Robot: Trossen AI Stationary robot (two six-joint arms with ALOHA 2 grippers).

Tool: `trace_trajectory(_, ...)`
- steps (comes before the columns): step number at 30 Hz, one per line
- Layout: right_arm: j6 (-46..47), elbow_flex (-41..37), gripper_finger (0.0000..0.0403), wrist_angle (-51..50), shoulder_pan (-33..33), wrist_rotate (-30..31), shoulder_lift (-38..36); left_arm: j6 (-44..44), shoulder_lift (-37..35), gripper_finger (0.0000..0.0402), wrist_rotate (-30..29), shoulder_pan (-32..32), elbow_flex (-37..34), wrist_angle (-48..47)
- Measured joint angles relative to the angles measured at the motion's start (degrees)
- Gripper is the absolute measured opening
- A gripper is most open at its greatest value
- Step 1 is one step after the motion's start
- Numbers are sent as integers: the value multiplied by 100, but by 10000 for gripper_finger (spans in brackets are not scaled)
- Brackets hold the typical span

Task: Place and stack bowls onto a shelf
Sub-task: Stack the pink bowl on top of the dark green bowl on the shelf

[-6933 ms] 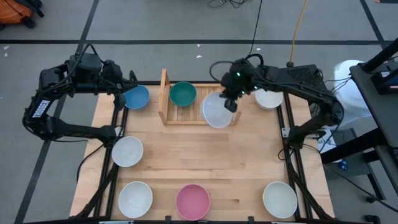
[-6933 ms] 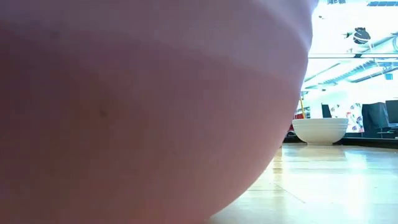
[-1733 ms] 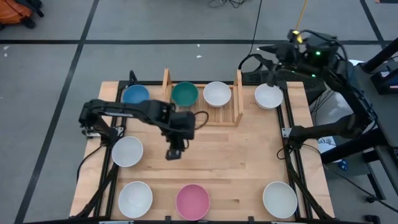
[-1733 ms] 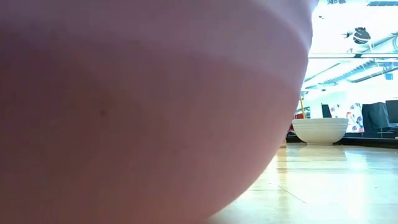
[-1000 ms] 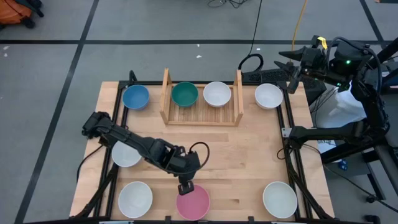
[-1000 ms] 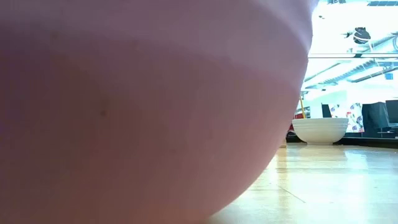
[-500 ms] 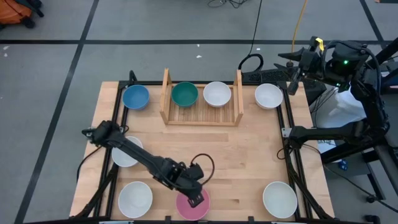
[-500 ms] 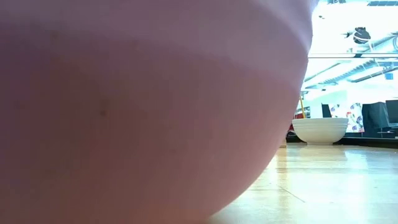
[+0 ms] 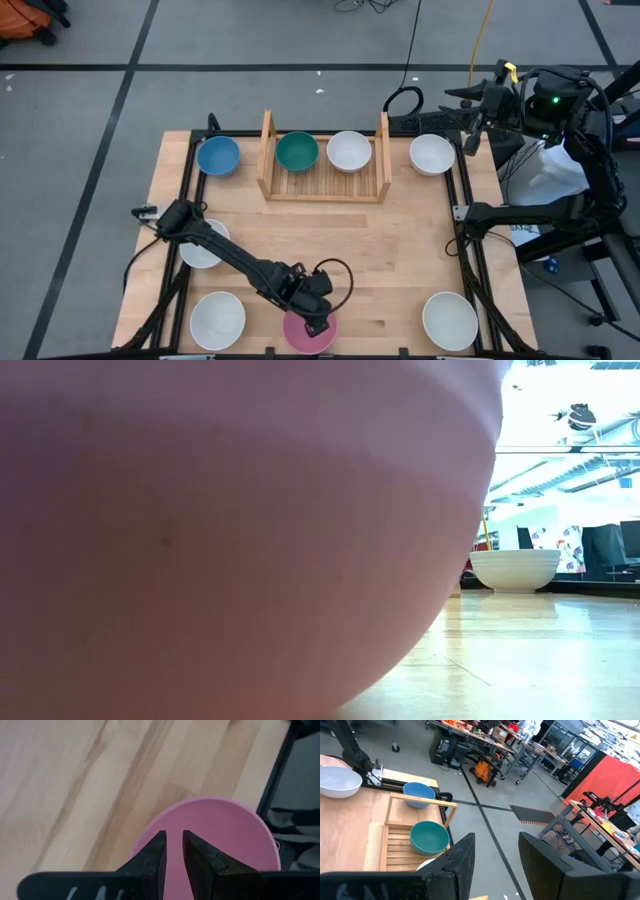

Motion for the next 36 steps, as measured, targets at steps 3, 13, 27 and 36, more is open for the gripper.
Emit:
trace_trajectory(3, 2, 0, 146, 0, 0, 15, 2, 544, -1, 67, 26, -37, 0, -36)
trace_trajectory(13, 9, 0, 146, 0, 0, 18, 2, 1710, -2, 67, 58, -32, 0, -814)
trace_trajectory(27, -72, 0, 146, -17, 0, 19, 3, 1943, 42, 67, 521, 190, -4, -965)
trace_trajectory(36, -135, 0, 146, -46, -1, 22, 4, 1816, 42, 67, 898, 227, -377, -741)
